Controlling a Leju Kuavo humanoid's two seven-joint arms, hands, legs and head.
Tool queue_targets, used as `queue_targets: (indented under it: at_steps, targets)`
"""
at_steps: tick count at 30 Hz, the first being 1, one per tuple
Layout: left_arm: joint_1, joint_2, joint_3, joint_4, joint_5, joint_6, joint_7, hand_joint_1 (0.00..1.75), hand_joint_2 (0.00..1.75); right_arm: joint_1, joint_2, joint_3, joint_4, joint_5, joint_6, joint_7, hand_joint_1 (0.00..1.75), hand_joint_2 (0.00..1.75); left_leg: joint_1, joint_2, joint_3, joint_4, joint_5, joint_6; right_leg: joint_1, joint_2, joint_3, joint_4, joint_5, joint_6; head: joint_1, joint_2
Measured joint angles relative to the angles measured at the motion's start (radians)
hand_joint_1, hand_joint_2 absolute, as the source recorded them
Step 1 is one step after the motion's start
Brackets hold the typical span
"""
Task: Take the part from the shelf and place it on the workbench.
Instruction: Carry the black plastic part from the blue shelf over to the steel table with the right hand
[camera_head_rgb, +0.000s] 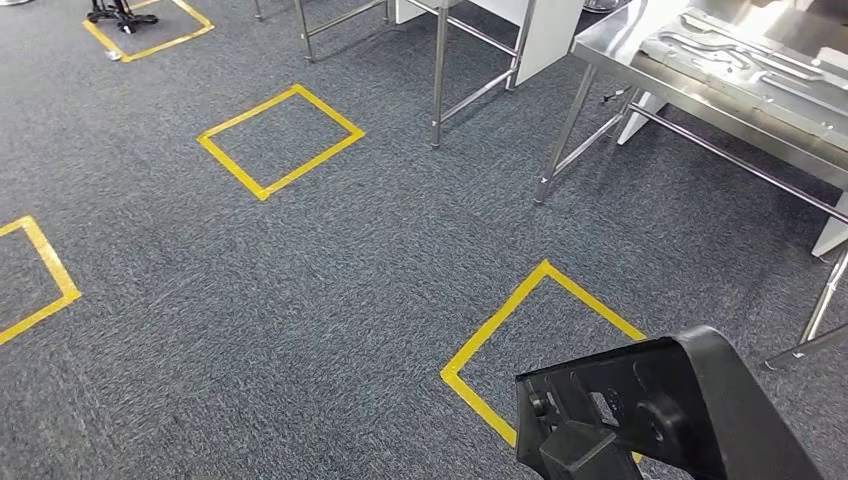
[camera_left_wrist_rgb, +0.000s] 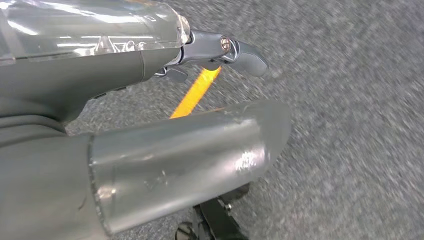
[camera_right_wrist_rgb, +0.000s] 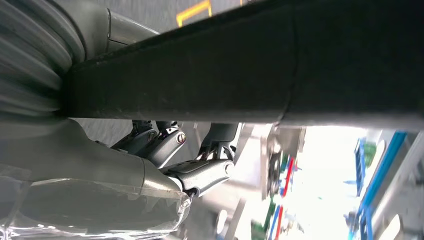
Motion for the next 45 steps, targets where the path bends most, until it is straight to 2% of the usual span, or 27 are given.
queue_targets:
  at_steps: [1,3,5,7,8,10,12,14,15,16,18,20,22,23,24,27,29,30,32,33,35,36,38,40,41,43,45]
  targets:
    - [-0.001,0.000,0.000,0.000,0.000,0.000,0.000,0.00,0.00,0.000,0.000,0.000,0.000,0.000,0.000,0.000,1.75,1.75,-0.001,0.012,0.004,0.000,-0.003,-0.001,0.002,-0.009,0.029,-0.056,0.035,-0.006,0.000,0.000]
    - [-0.003,-0.001,0.000,0.000,0.000,-0.001,0.000,0.00,0.00,-0.001,0.000,0.000,0.000,0.002,0.000,0.000,1.75,1.75,-0.004,0.034,0.014,-0.001,-0.010,-0.006,0.015,-0.056,0.096,-0.183,0.082,-0.023,0.000,0.000]
    - [-0.004,-0.001,0.001,0.000,0.000,-0.001,0.000,0.00,0.00,-0.001,0.000,0.000,0.000,0.005,-0.001,0.000,1.75,1.75,-0.006,0.054,0.022,-0.004,-0.015,-0.015,0.027,-0.081,0.123,-0.238,0.090,-0.034,0.000,0.000]
    - [-0.007,-0.001,0.001,0.000,0.000,-0.002,0.000,0.00,0.00,0.001,0.000,0.000,0.000,0.006,-0.002,0.000,1.75,1.75,-0.007,0.076,0.032,-0.010,-0.019,-0.025,0.025,-0.055,0.125,-0.246,0.094,-0.041,0.000,0.000]
    - [-0.009,-0.001,0.001,0.000,0.000,-0.002,0.000,0.00,0.00,0.003,0.000,-0.001,-0.001,0.007,-0.003,0.000,1.75,1.75,-0.007,0.072,0.038,-0.009,-0.023,-0.030,0.022,-0.043,0.131,-0.255,0.098,-0.043,0.000,0.000]
    - [-0.011,-0.001,0.002,0.000,0.000,-0.002,0.001,0.00,0.00,0.004,0.001,-0.001,-0.002,0.010,-0.004,-0.001,1.75,1.75,-0.005,0.020,0.023,0.045,-0.059,-0.037,0.013,-0.019,0.145,-0.274,0.108,-0.051,-0.005,0.000]
    - [-0.007,0.000,0.006,0.000,0.000,-0.003,0.002,0.00,0.00,0.003,0.002,-0.001,-0.002,0.013,-0.004,0.000,1.75,1.75,-0.001,-0.040,-0.037,0.171,-0.118,-0.041,0.011,0.007,0.147,-0.277,0.110,-0.056,-0.009,0.000]
    - [-0.002,0.001,0.012,0.000,0.000,-0.003,0.005,0.00,0.00,0.004,0.002,-0.001,-0.002,0.015,-0.004,0.001,1.75,1.75,0.000,-0.051,-0.087,0.251,-0.131,-0.046,0.012,0.040,0.147,-0.274,0.108,-0.057,-0.010,0.000]
    - [-0.001,0.001,0.015,0.000,0.000,-0.002,0.006,0.00,0.00,0.004,0.002,-0.001,-0.001,0.016,-0.004,0.001,1.75,1.75,0.000,-0.053,-0.088,0.239,-0.108,-0.048,0.012,0.056,0.148,-0.270,0.106,-0.056,-0.010,0.000]
    - [-0.001,0.001,0.017,0.000,0.000,-0.002,0.006,0.00,0.00,0.004,0.002,-0.001,-0.001,0.016,-0.003,0.001,1.75,1.75,0.001,-0.060,-0.072,0.188,-0.066,-0.049,0.011,0.073,0.148,-0.265,0.103,-0.053,-0.010,0.000]
    - [-0.002,0.001,0.018,0.000,0.001,-0.003,0.006,0.00,0.00,0.004,0.002,-0.001,0.000,0.016,-0.002,0.001,1.75,1.75,0.005,-0.101,-0.024,0.064,-0.007,-0.048,0.009,0.100,0.145,-0.249,0.094,-0.044,-0.010,0.000]
    - [-0.002,0.001,0.020,0.000,0.002,-0.003,0.007,0.00,0.00,0.004,0.003,-0.001,0.000,0.017,-0.001,0.002,1.75,1.75,0.006,-0.135,-0.003,0.010,0.000,-0.038,0.008,0.123,0.136,-0.238,0.089,-0.033,-0.011,0.000]
    - [-0.003,0.001,0.020,0.000,0.003,-0.003,0.007,0.00,0.00,0.006,0.002,-0.001,0.000,0.019,0.000,0.002,1.75,1.75,0.004,-0.123,-0.001,0.006,0.000,-0.024,0.005,0.145,0.128,-0.239,0.093,-0.020,-0.012,0.000]
    - [-0.004,0.001,0.021,0.000,0.003,-0.003,0.007,0.00,0.00,0.007,0.002,-0.001,0.000,0.020,0.000,0.002,1.75,1.75,0.004,-0.110,0.001,0.002,0.003,-0.017,0.005,0.143,0.126,-0.237,0.093,-0.015,-0.013,0.000]
    - [-0.006,0.000,0.021,0.000,0.003,-0.004,0.006,0.00,0.00,0.008,0.002,-0.001,0.000,0.021,0.000,0.002,1.75,1.75,0.005,-0.097,0.004,-0.003,0.006,-0.010,0.005,0.123,0.119,-0.224,0.084,-0.011,-0.010,0.000]
    - [-0.003,0.000,0.023,0.000,0.002,-0.004,0.005,0.00,0.00,0.006,0.002,-0.001,0.000,0.023,0.000,0.002,1.75,1.75,0.006,-0.054,0.005,-0.011,0.008,0.003,0.006,0.026,0.042,-0.078,0.005,0.001,0.001,0.000]
    - [0.000,0.000,0.025,0.000,0.002,-0.004,0.005,0.00,0.00,0.007,0.002,-0.001,0.000,0.023,0.000,0.003,1.75,1.75,0.004,-0.023,0.007,-0.011,0.004,0.003,0.001,0.006,-0.014,0.022,-0.025,0.006,0.002,0.000]
    - [0.000,0.000,0.025,0.000,0.001,-0.004,0.005,0.00,0.00,0.007,0.002,-0.001,0.000,0.024,0.000,0.003,1.75,1.75,0.004,-0.007,0.009,-0.010,0.002,0.003,-0.001,0.001,-0.017,0.024,-0.011,0.007,0.002,0.000]
    - [-0.002,0.000,0.025,0.000,0.001,-0.004,0.005,0.00,0.00,0.007,0.002,-0.001,0.000,0.024,0.000,0.003,1.75,1.75,0.004,0.019,0.017,-0.011,-0.005,-0.001,-0.001,-0.019,0.033,-0.076,0.057,0.003,0.002,0.000]
    - [-0.003,0.000,0.025,0.000,0.000,-0.004,0.005,0.00,0.00,0.007,0.002,-0.001,0.000,0.024,0.000,0.003,1.75,1.75,0.003,0.030,0.023,-0.011,-0.010,-0.005,0.003,-0.044,0.070,-0.144,0.083,-0.004,0.002,0.000]
    - [-0.004,0.000,0.026,0.000,0.000,-0.004,0.005,0.00,0.00,0.006,0.002,-0.001,0.000,0.025,0.002,0.004,1.75,1.75,0.000,0.047,0.033,-0.012,-0.018,-0.017,0.013,-0.080,0.113,-0.227,0.103,-0.016,0.002,0.000]
    - [-0.005,0.000,0.026,0.000,0.000,-0.004,0.005,0.00,0.00,0.006,0.002,-0.001,0.000,0.026,0.003,0.005,1.75,1.75,-0.001,0.056,0.037,-0.013,-0.022,-0.023,0.017,-0.084,0.117,-0.237,0.099,-0.021,0.002,0.000]
    - [-0.008,0.000,0.027,0.000,0.000,-0.004,0.006,0.00,0.00,0.007,0.002,-0.001,0.000,0.028,0.005,0.006,1.75,1.75,-0.001,0.075,0.050,-0.020,-0.027,-0.035,0.016,-0.059,0.118,-0.243,0.100,-0.030,0.002,0.000]
    - [-0.011,0.000,0.027,0.000,-0.005,-0.007,0.006,0.00,0.00,0.008,0.003,-0.001,0.000,0.030,0.007,0.007,1.75,1.75,0.001,0.045,0.052,0.003,-0.050,-0.045,0.010,-0.033,0.126,-0.254,0.105,-0.040,-0.001,0.000]
    - [-0.011,0.000,0.025,0.000,-0.017,-0.006,0.008,0.00,0.00,0.006,0.003,0.000,0.000,0.032,0.010,0.009,1.75,1.75,0.003,0.015,0.034,0.046,-0.076,-0.048,0.007,-0.020,0.130,-0.259,0.107,-0.045,-0.003,0.000]
    - [-0.010,-0.020,0.017,0.001,-0.053,0.018,0.012,0.00,0.00,0.001,0.003,0.002,0.001,0.042,0.008,0.021,1.75,1.75,0.003,-0.036,-0.034,0.180,-0.135,-0.048,0.008,0.003,0.131,-0.259,0.105,-0.052,-0.007,0.000]
    - [-0.014,-0.061,0.006,0.002,-0.074,0.077,0.015,0.00,0.00,-0.002,0.003,0.008,0.003,0.061,-0.008,0.041,1.75,1.75,0.000,-0.050,-0.088,0.260,-0.141,-0.046,0.012,0.025,0.134,-0.255,0.101,-0.055,-0.012,0.000]
